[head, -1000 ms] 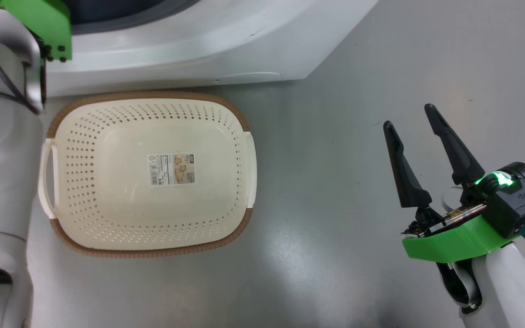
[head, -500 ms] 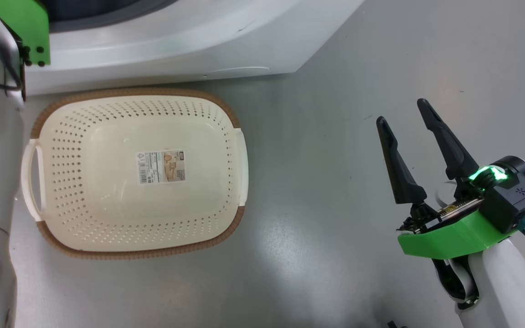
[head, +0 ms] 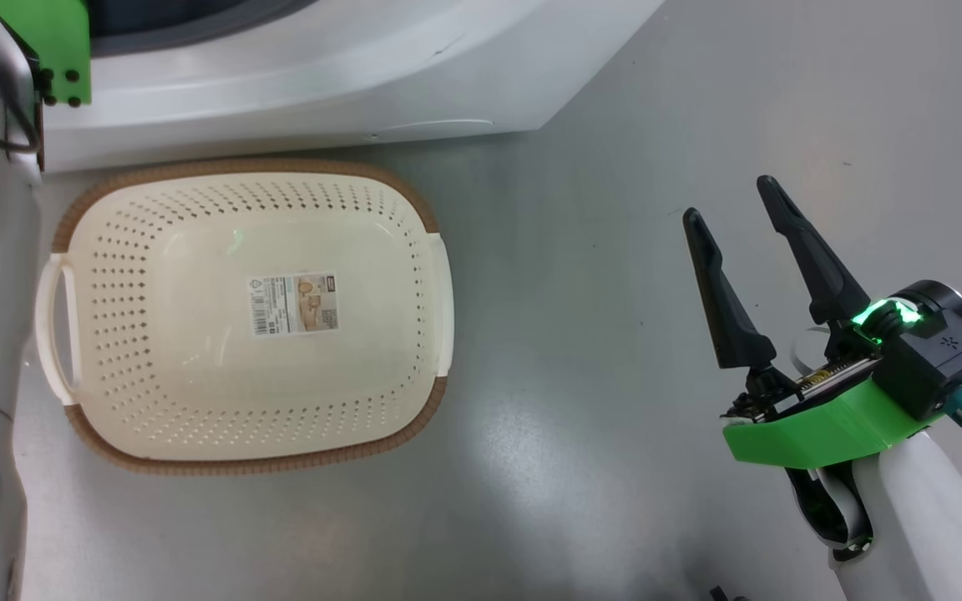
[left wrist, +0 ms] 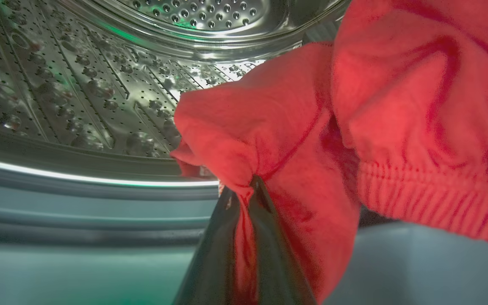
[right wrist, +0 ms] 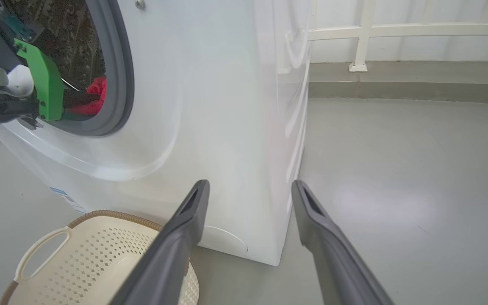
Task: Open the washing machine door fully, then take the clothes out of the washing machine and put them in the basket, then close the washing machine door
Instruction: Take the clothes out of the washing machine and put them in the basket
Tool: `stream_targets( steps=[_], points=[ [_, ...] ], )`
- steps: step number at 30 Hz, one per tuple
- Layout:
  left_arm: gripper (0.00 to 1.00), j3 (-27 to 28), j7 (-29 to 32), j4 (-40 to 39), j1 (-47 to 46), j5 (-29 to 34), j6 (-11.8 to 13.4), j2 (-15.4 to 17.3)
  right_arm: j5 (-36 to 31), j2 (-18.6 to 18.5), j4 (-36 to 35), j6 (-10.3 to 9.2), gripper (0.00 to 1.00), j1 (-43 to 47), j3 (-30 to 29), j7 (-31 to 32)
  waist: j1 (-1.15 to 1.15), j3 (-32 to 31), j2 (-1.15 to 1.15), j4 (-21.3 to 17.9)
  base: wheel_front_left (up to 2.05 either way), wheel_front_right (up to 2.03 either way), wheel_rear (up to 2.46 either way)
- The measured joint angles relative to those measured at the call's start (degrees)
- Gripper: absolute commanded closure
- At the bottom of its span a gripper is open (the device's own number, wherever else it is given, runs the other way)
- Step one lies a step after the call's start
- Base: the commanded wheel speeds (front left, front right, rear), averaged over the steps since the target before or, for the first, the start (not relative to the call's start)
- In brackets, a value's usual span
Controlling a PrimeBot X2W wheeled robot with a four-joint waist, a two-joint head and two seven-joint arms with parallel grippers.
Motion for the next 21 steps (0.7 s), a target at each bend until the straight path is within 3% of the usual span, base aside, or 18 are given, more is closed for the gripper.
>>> stream_targets(
  steps=[11,21],
  points=[
    [1.0,-0.37,-10.76,-3.45,1.76,-1.24,0.13,0.04,-0.08,-0.03,0.59,0.0,0.0,0.29,-0.09,0.0,0.0,-2.46,0.0,0.9,0.0,0.0,0.0],
    [1.0,-0.65,-12.8,-12.23,6.46,-2.58,0.66,-0.54,-0.58,-0.21,0.89,0.0,0.0,0.68,-0.58,0.0,0.0,-5.97,0.0,1.74,0.0,0.0,0.0]
  ],
)
